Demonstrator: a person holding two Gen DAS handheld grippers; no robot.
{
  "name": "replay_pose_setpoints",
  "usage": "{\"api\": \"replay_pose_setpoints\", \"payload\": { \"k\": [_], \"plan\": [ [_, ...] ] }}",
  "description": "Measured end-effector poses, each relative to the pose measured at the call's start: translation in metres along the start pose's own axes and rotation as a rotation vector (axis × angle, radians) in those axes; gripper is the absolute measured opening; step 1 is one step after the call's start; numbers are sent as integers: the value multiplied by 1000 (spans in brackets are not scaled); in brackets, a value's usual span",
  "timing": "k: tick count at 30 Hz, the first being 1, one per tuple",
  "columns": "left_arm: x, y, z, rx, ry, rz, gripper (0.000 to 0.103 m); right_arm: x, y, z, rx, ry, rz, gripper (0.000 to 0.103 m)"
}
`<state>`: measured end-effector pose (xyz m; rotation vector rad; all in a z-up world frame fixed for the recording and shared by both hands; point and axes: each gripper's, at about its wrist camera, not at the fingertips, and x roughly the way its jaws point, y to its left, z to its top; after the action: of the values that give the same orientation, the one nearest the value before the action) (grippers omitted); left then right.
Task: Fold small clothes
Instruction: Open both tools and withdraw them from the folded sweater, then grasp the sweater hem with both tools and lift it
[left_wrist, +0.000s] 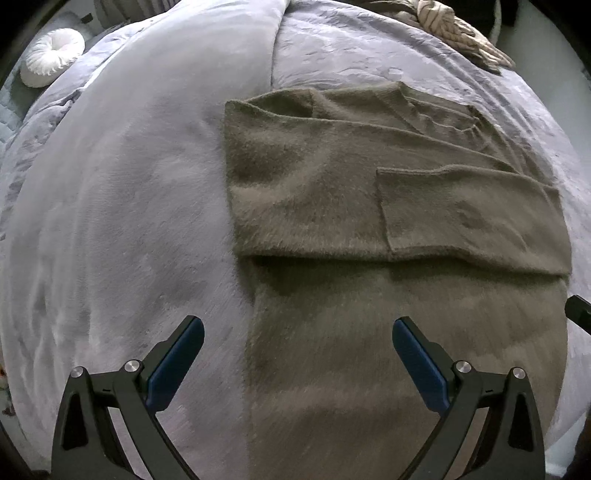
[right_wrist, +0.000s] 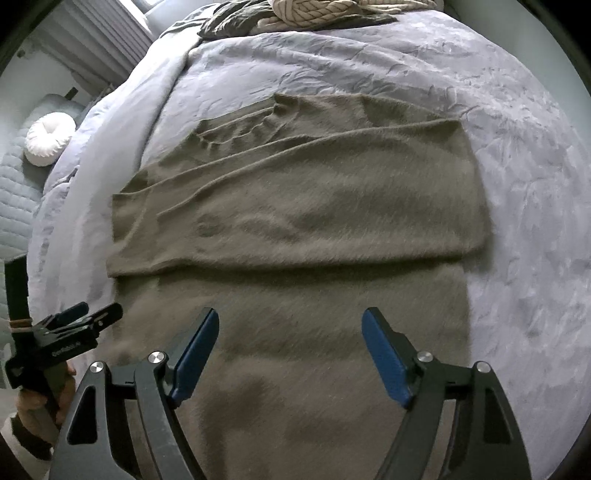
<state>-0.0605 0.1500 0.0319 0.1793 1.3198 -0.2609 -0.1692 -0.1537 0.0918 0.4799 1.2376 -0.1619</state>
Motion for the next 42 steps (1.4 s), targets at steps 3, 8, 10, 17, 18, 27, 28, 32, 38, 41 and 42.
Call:
{"api": "replay_pose_setpoints", "payload": {
  "k": [3, 8, 10, 17, 18, 27, 28, 32, 38, 41, 42],
  "plan": [
    [-8, 6, -10, 29, -1, -27, 102, -7, 4, -11, 29, -3, 1, 82],
    [-14, 12, -24, 74, 3, -52, 102, -14, 9, -33, 72, 3, 18, 82],
    [-15, 15, -29, 80, 10, -59, 102, -15, 11, -40, 78, 7, 23, 82],
    [-23, 11, -44, 82, 23, -77, 102, -17, 20, -54, 98, 59, 102, 103],
    [-25, 10, -46, 84, 22, -73, 102, -17, 21, -55, 91, 79, 116, 103],
    [-46, -10, -71, 56, 11, -37, 102, -39, -2, -72, 101, 137, 179, 103],
    [-48, -14, -76, 55, 15, -32, 102, -43, -9, -75, 111, 139, 181, 103],
    [-55, -21, -95, 30, 37, -45, 102, -50, -36, -88, 163, 163, 213, 103],
    [-52, -11, -138, -26, 117, -98, 102, -50, -70, -121, 248, 221, 298, 103],
    [-49, -5, -162, -24, 152, -93, 102, -45, -85, -143, 277, 251, 292, 103],
    [-48, -3, -170, -25, 164, -98, 102, -43, -91, -152, 286, 267, 288, 103]
  ]
}}
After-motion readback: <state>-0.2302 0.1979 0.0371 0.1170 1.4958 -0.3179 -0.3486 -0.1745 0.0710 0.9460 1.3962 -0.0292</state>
